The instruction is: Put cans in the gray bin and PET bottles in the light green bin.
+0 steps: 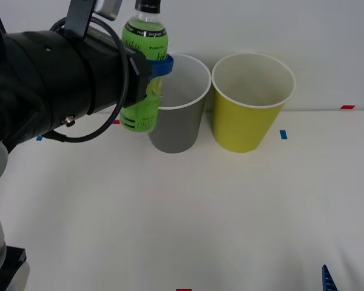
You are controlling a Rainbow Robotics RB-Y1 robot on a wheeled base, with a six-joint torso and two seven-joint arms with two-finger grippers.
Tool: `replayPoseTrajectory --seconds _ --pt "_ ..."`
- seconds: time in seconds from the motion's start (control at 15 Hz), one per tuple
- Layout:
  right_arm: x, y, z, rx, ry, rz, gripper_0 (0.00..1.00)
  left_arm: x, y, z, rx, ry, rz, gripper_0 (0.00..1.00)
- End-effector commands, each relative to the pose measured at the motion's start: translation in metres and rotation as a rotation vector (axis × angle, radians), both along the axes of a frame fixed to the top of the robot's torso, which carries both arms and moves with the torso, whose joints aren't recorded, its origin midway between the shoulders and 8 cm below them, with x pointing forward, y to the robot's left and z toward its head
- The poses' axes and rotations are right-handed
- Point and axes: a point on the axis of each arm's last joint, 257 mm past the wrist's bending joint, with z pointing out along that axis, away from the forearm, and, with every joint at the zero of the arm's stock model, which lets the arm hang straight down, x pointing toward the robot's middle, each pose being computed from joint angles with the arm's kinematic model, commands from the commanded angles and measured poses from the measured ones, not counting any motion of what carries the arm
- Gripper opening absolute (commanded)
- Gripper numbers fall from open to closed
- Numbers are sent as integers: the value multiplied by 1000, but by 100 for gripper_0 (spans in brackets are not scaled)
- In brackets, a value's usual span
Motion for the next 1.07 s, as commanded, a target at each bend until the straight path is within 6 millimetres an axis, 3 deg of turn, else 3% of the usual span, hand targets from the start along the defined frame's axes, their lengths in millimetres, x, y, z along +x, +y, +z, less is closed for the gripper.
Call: replayPoseTrajectory --seconds 0.07,0.4,0.67,0.8,1.07 --pt "0 0 0 0 0 0 88 17 -22 30 -10 -19 -26 0" --pt "0 0 0 0 0 0 88 51 -80 56 -23 -63 -16 0" --pt "0 0 0 0 0 0 88 85 -129 63 -83 -43 -57 0" --pt "0 0 0 0 0 0 88 104 -155 64 -118 -31 -77 0" --pt "0 0 0 0 0 0 88 130 -187 51 -133 -72 -90 0"
